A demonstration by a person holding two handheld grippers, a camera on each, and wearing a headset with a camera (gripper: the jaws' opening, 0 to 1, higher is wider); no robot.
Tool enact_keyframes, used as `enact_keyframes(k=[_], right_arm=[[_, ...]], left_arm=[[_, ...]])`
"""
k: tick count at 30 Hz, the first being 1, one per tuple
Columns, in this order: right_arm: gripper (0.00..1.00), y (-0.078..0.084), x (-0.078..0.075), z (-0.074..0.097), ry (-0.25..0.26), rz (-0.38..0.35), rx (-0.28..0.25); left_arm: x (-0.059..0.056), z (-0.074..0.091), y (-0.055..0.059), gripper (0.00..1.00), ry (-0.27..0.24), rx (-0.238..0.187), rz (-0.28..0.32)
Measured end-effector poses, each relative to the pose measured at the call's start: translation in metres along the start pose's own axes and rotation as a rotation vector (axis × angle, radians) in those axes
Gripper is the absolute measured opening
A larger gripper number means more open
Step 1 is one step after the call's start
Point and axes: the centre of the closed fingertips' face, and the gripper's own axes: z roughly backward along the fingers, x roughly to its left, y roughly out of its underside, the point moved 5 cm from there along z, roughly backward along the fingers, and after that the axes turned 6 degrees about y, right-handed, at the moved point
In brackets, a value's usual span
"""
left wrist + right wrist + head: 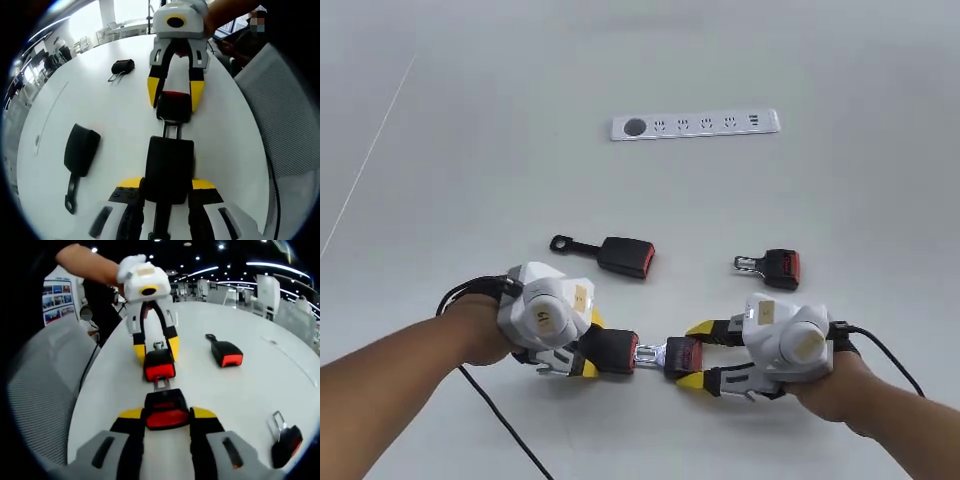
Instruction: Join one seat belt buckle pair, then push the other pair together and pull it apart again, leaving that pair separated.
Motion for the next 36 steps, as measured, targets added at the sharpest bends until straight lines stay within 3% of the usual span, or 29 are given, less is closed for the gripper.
enact_keyframes(k=[6,10,20,27,36], right_arm=[[0.34,-0.006,0.0,-0.011,-0.006,-0.002,-0.004],[0.34,-0.005,-0.002,-0.009,-0.009,-0.004,-0.006],[0.34,-0.011,-0.002,-0.02,-0.011,-0.01,0.001],[0.34,-0.018,-0.001,-0.032,-0.007,-0.027,0.001],[0.34,-0.016,-0.001,-0.032,-0.004,-0.021,0.01]], left_arm=[[0.0,0.0,-0.001,0.35,-0.001,-0.003,-0.001],[0.0,0.0,0.0,0.35,-0.002,-0.004,-0.004],[0.001,-0.001,-0.001,0.34,0.009,0.032,-0.041],[0.001,-0.001,-0.001,0.33,0.014,0.035,-0.05],[0.002,-0.001,0.0,0.33,0.021,0.032,-0.057]])
